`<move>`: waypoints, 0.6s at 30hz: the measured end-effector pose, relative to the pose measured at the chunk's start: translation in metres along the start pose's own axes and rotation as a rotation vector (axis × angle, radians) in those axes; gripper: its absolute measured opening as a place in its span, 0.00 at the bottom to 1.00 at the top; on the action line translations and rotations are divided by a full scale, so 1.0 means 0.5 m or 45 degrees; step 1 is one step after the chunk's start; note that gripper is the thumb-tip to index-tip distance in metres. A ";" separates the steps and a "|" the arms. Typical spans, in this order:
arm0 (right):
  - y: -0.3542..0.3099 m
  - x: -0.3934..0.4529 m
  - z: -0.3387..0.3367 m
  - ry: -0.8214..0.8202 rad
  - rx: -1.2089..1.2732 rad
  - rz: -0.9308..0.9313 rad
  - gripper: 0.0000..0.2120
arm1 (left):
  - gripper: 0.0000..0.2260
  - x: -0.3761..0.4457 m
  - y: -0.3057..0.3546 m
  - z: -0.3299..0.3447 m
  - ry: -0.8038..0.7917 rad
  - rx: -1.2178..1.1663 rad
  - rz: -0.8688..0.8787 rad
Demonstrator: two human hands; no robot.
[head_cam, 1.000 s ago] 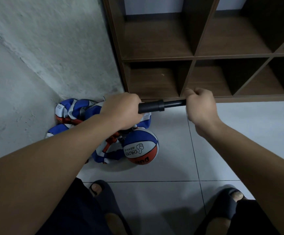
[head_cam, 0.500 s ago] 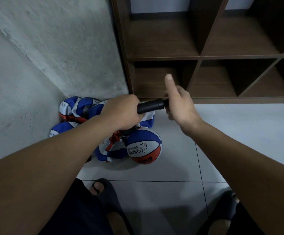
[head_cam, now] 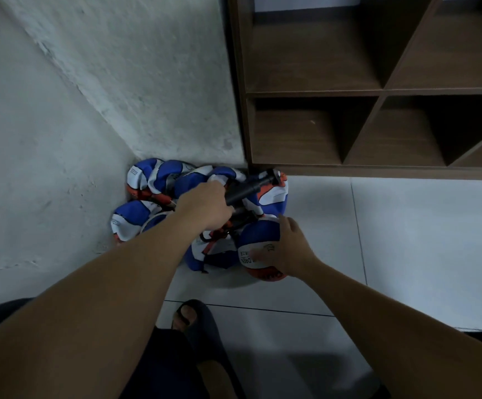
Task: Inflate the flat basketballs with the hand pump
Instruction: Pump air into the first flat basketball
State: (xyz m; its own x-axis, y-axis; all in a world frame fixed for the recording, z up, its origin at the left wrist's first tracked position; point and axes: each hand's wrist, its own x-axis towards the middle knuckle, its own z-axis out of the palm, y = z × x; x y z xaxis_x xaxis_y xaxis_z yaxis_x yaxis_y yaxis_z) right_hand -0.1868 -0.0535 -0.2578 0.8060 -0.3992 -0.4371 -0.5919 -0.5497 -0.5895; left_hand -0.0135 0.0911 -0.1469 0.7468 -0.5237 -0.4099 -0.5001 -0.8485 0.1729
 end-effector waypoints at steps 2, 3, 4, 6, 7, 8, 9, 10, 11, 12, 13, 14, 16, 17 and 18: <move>0.018 -0.001 0.017 0.028 -0.133 -0.074 0.64 | 0.10 0.006 -0.008 0.020 -0.105 -0.039 0.040; 0.028 0.002 0.023 0.052 -0.129 -0.098 0.65 | 0.09 0.011 -0.010 0.028 -0.132 -0.064 0.050; 0.033 0.001 0.020 0.064 -0.113 -0.110 0.64 | 0.09 0.017 -0.010 0.036 -0.144 -0.094 0.054; 0.043 0.003 0.002 0.037 -0.064 -0.129 0.62 | 0.09 0.028 -0.009 0.048 -0.146 -0.187 0.059; 0.053 0.003 -0.009 0.020 -0.051 -0.147 0.62 | 0.08 0.033 -0.006 0.055 -0.150 -0.263 0.062; 0.066 0.001 -0.020 0.003 -0.047 -0.159 0.61 | 0.08 0.039 -0.002 0.063 -0.158 -0.348 0.063; 0.082 0.000 -0.030 -0.007 -0.035 -0.171 0.61 | 0.07 0.042 0.003 0.073 -0.176 -0.419 0.062; 0.097 -0.002 -0.043 -0.029 -0.015 -0.175 0.60 | 0.06 0.044 0.010 0.084 -0.199 -0.469 0.067; 0.112 -0.002 -0.054 -0.059 0.006 -0.179 0.60 | 0.06 0.044 0.017 0.098 -0.219 -0.493 0.083; 0.125 -0.001 -0.065 -0.097 0.014 -0.188 0.60 | 0.06 0.043 0.027 0.114 -0.236 -0.498 0.108; 0.136 0.001 -0.073 -0.138 0.004 -0.200 0.61 | 0.05 0.041 0.037 0.129 -0.242 -0.502 0.139; 0.141 0.003 -0.080 -0.176 -0.015 -0.210 0.62 | 0.05 0.040 0.048 0.143 -0.230 -0.504 0.165; 0.146 0.006 -0.087 -0.228 -0.041 -0.215 0.65 | 0.05 0.042 0.065 0.163 -0.162 -0.520 0.186; 0.145 0.006 -0.086 -0.230 -0.055 -0.218 0.65 | 0.05 0.045 0.073 0.167 -0.124 -0.533 0.185; 0.142 0.005 -0.083 -0.225 -0.082 -0.226 0.66 | 0.07 0.048 0.079 0.169 -0.092 -0.536 0.189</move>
State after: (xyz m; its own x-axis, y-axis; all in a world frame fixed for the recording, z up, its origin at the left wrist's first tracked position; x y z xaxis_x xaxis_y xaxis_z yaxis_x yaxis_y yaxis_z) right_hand -0.2268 -0.1239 -0.2726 0.8806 -0.1605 -0.4459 -0.4349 -0.6476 -0.6257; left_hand -0.0525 0.0514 -0.2256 0.6408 -0.6479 -0.4118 -0.3662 -0.7294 0.5778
